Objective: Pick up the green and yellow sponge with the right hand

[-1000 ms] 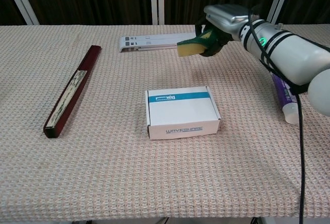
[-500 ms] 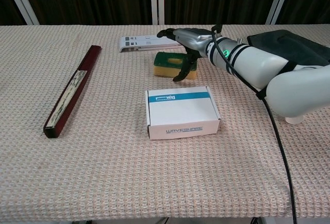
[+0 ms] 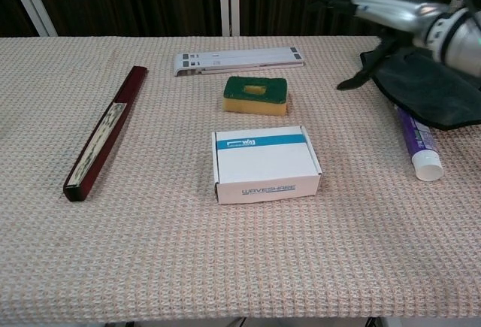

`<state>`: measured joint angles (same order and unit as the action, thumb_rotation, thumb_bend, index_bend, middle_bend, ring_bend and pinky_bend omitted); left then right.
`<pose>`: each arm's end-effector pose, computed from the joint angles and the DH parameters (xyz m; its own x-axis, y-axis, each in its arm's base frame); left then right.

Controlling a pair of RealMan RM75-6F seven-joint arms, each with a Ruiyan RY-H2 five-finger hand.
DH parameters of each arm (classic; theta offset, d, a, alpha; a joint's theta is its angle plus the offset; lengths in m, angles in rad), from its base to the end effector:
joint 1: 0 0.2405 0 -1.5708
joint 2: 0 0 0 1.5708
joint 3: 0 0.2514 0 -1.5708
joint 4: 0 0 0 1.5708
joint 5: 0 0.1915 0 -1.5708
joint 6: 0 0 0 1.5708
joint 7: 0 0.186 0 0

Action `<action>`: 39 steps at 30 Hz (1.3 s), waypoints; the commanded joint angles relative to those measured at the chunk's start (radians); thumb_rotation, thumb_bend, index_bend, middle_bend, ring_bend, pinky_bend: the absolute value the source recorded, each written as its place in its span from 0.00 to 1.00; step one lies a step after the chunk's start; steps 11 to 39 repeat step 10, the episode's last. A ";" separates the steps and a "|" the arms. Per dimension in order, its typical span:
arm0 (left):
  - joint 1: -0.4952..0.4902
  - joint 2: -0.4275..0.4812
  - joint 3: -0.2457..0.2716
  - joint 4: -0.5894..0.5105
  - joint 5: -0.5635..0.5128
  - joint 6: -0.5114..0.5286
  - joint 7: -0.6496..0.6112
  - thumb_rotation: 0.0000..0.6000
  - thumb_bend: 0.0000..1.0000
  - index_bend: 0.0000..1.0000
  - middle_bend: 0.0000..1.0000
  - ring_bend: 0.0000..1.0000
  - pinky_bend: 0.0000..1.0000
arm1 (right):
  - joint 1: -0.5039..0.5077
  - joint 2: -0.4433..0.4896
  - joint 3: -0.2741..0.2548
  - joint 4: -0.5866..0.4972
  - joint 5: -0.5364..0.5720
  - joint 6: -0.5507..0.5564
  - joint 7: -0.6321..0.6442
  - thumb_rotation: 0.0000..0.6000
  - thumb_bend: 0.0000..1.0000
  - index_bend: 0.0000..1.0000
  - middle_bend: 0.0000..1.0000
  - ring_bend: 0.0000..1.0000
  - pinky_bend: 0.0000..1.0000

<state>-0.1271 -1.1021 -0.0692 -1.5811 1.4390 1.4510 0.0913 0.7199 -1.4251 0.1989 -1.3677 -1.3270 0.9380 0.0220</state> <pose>-0.3070 0.2383 0.1849 0.5112 -0.0036 0.8595 0.8594 0.0165 -0.5111 -0.1547 -0.4011 0.0401 0.3619 -0.2076 0.9088 -0.8810 -0.3948 0.2607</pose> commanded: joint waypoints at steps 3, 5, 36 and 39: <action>0.007 -0.007 0.003 -0.008 0.005 0.014 0.011 1.00 0.16 0.08 0.07 0.02 0.18 | -0.381 0.274 -0.158 -0.151 0.070 0.395 -0.281 1.00 0.03 0.00 0.00 0.00 0.00; 0.011 -0.013 0.005 -0.006 0.010 0.021 0.010 1.00 0.16 0.10 0.08 0.02 0.18 | -0.447 0.251 -0.182 -0.097 0.067 0.462 -0.269 1.00 0.08 0.00 0.00 0.00 0.00; 0.015 -0.012 0.012 -0.008 0.022 0.029 0.010 1.00 0.16 0.10 0.08 0.02 0.18 | -0.545 0.214 -0.232 -0.007 0.027 0.520 -0.187 1.00 0.15 0.00 0.00 0.00 0.00; 0.015 -0.012 0.012 -0.008 0.022 0.029 0.010 1.00 0.16 0.10 0.08 0.02 0.18 | -0.545 0.214 -0.232 -0.007 0.027 0.520 -0.187 1.00 0.15 0.00 0.00 0.00 0.00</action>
